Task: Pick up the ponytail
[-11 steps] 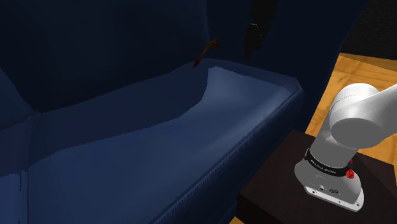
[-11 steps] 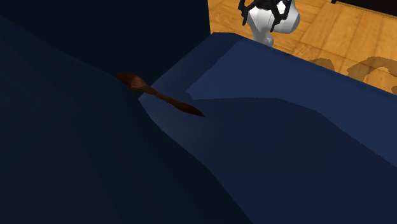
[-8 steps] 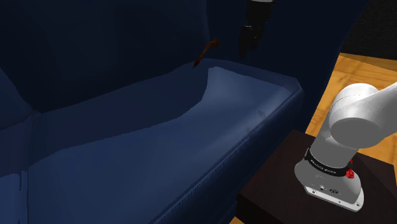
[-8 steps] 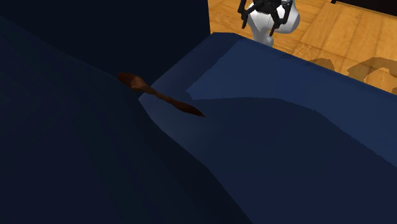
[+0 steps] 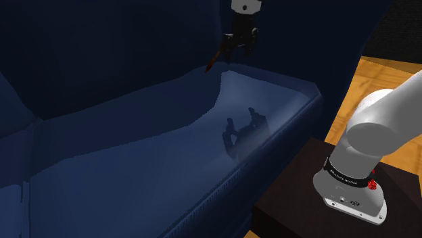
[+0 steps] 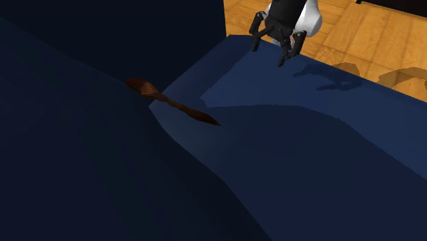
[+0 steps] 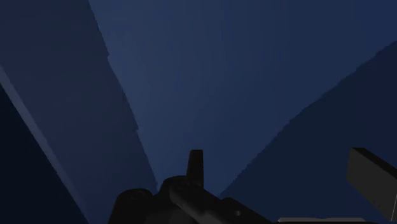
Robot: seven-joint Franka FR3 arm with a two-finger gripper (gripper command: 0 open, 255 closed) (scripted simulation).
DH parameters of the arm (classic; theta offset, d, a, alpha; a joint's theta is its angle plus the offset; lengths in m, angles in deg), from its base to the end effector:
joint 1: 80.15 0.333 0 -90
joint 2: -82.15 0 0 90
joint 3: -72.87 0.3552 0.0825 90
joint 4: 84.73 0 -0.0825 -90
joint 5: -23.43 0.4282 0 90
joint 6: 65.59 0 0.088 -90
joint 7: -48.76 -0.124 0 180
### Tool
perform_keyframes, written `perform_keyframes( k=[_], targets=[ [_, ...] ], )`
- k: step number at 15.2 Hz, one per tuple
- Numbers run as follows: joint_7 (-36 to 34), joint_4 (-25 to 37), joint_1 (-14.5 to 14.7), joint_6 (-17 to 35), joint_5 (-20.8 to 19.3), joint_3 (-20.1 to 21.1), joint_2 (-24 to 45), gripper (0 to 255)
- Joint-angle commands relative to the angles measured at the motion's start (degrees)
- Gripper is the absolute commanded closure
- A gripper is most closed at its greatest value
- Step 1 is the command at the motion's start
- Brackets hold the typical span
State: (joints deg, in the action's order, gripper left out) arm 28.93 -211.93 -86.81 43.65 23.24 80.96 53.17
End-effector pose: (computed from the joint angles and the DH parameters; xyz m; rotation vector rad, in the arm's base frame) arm 0.4467 0.0211 0.5968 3.0471 -0.5096 0.3063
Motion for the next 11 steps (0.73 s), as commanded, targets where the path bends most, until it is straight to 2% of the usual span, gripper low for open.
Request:
perform_keyframes(
  k=[1, 6, 11],
  targets=[
    [-5.44, 1.93, -1.76, 2.77, -0.98, 1.38, 4.03, 0],
    [-18.95, 9.24, -5.58, 6.60, -4.99, 4.26, 14.20, 0],
    [-32.24, 18.11, -8.34, 7.88, -10.30, 5.50, 24.22, 0]
  ],
)
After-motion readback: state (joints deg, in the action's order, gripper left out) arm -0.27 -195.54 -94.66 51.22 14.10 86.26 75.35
